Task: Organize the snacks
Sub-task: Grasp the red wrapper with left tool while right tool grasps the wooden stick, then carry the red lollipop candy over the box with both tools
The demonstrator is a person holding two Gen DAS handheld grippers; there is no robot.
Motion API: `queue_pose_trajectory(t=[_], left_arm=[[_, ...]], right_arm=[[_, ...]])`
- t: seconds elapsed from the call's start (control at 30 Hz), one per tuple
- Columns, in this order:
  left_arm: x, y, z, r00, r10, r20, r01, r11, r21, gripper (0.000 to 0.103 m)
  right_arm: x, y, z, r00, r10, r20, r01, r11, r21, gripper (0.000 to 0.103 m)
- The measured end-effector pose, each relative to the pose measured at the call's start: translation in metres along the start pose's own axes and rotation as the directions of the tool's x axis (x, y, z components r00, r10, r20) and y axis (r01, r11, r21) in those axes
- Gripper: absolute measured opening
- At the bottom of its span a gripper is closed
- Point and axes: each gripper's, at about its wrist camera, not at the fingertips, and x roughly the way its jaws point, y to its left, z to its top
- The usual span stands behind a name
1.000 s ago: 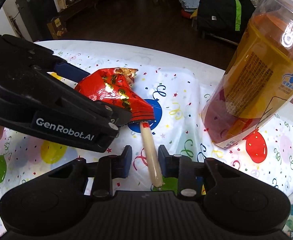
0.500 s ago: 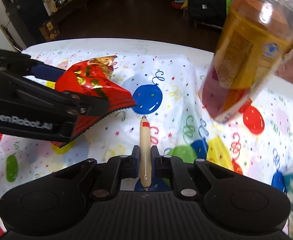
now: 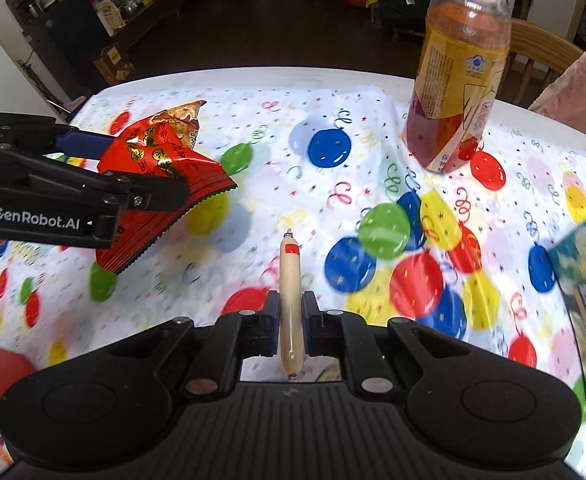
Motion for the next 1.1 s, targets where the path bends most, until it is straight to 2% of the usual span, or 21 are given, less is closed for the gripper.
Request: queue_pose_trajectory(t=[0.3, 0.53, 0.7, 1.1], left_arm=[[-0.058, -0.011, -0.033, 0.999, -0.033, 0.003, 0.033, 0.999, 0.0, 0.074], [-0.096, -0.013, -0.071, 0.998, -0.058, 0.016, 0.058, 0.998, 0.002, 0.074], [-0.123, -0.011, -0.103, 0.997, -0.066, 0.029, 0.066, 0.998, 0.014, 0.073], [-0.166, -0.001, -0.175, 0.998, -0.061, -0.008, 0.062, 0.997, 0.038, 0.073]], right_arm=[[-0.062, 0.027, -0.036, 0.999, 0.021, 0.047, -0.022, 1.0, 0.015, 0.011], [-0.1, 0.057, -0.072, 0.997, 0.043, 0.069, -0.046, 0.998, 0.038, 0.011], [-0.119, 0.078, -0.096, 0.995, 0.057, 0.082, -0.061, 0.997, 0.049, 0.011], [-0.141, 0.125, -0.148, 0.994, 0.065, 0.087, -0.072, 0.994, 0.077, 0.011]])
